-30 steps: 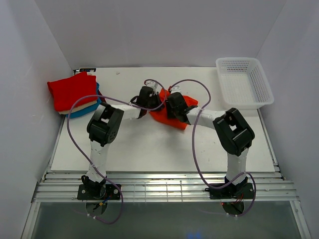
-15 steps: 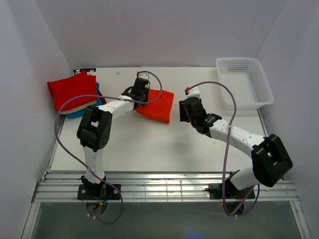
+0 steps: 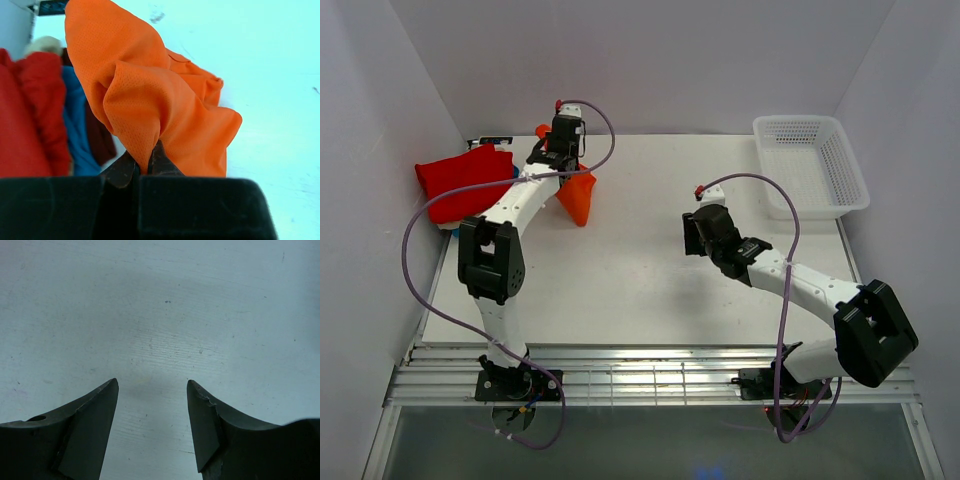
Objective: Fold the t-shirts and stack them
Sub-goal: Put the neatly folded tshirt into the corner of the board with the left arm
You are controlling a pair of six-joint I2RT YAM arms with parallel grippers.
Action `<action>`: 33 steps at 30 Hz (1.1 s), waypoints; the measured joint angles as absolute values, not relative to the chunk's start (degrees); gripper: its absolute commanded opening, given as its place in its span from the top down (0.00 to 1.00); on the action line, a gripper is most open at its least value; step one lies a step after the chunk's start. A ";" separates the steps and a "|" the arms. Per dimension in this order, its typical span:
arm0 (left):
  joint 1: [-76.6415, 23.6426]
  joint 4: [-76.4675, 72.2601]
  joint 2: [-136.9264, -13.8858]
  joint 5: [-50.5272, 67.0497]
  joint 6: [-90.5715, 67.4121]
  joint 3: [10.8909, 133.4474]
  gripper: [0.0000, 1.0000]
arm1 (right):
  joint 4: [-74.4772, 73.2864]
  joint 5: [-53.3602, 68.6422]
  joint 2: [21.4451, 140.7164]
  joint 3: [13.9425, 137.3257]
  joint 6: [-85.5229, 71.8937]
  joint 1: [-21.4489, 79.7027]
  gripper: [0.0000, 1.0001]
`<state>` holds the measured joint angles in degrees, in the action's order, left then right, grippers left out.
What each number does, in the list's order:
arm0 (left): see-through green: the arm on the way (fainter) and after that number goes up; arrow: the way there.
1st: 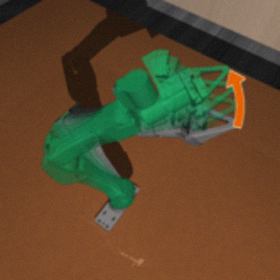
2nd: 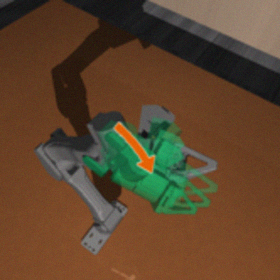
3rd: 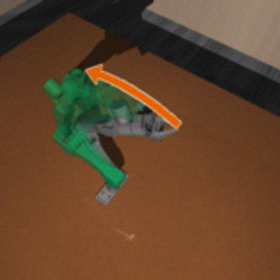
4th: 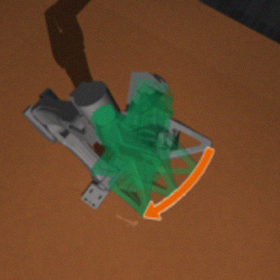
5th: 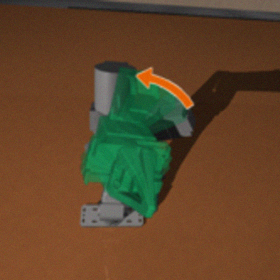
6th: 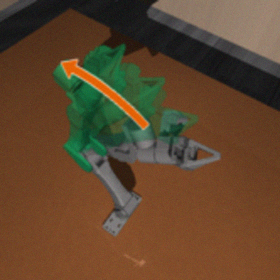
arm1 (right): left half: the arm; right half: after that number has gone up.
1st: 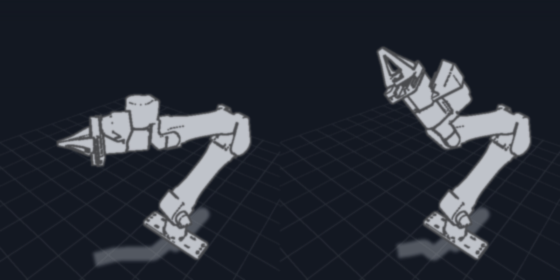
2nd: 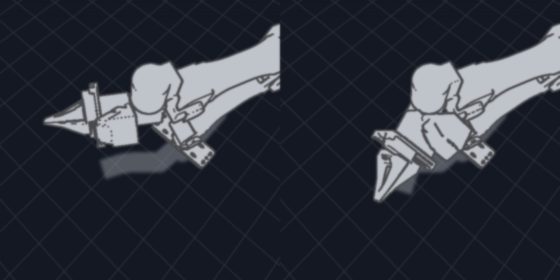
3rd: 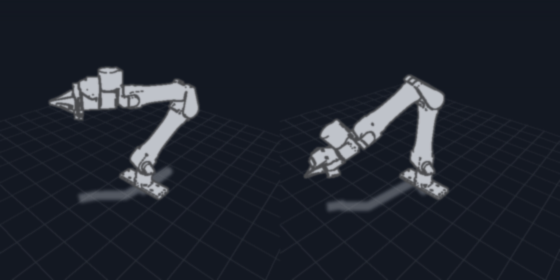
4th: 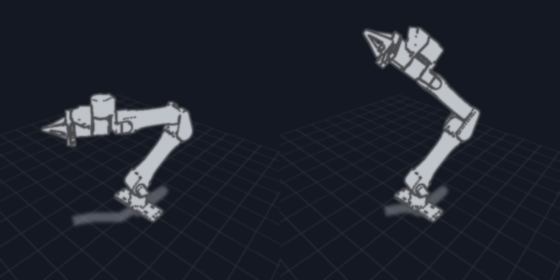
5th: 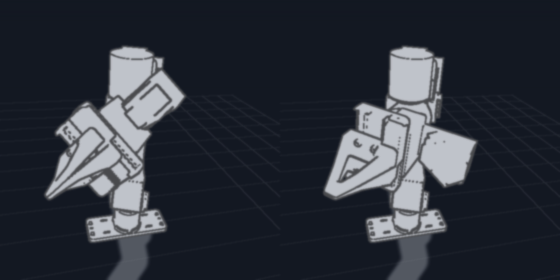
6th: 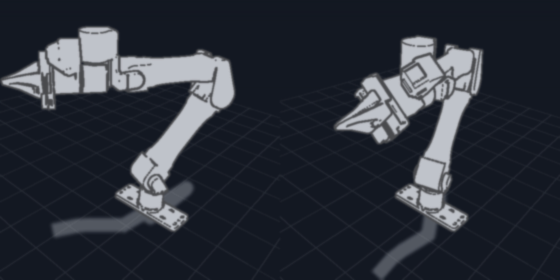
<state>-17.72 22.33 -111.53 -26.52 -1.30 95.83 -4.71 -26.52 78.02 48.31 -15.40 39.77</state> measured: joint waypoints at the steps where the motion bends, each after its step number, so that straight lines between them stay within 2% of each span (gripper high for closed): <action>1: -16.86 22.81 -111.53 -26.83 -0.49 96.73 1.00 | -4.58 -26.02 78.02 48.07 -15.40 39.77 0.37; 15: -6.26 27.66 -111.37 -27.51 7.70 112.62 1.00 | -4.16 -22.13 77.32 47.00 -15.38 39.77 0.36; 33: 9.91 26.83 -106.98 -22.94 4.84 102.41 1.00 | -4.19 -21.02 76.38 47.00 -14.79 39.77 0.36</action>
<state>9.91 26.83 -106.98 -22.94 4.84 102.41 -4.19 -21.02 76.38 47.00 -14.79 39.77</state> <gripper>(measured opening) 0.080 0.637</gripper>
